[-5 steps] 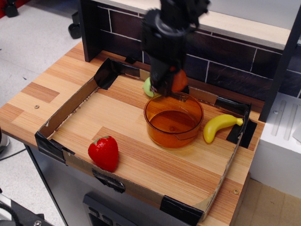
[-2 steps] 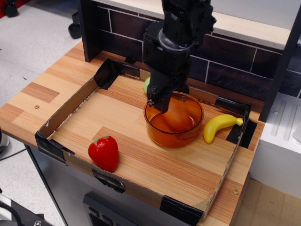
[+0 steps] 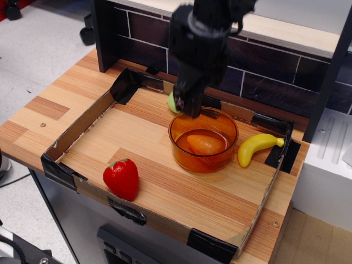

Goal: Put carrot in pot

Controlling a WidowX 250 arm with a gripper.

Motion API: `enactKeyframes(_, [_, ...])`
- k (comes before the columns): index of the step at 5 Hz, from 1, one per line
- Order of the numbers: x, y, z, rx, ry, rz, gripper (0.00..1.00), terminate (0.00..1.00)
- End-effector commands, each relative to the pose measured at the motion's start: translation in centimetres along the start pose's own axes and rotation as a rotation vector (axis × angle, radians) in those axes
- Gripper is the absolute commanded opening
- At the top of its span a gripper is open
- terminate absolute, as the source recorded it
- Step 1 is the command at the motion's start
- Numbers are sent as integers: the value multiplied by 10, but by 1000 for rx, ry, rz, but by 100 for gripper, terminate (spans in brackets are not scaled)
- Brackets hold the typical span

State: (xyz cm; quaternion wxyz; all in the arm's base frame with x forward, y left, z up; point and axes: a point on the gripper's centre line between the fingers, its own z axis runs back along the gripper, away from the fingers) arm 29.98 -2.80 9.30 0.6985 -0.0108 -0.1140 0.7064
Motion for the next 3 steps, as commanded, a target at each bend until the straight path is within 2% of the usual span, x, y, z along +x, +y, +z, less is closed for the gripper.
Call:
enactKeyframes(1, [5, -20, 47, -100, 15, 1, 100, 0])
enactKeyframes(2, [5, -20, 47, -100, 15, 1, 100, 0])
enactKeyframes(3, [5, -20, 47, -100, 15, 1, 100, 100])
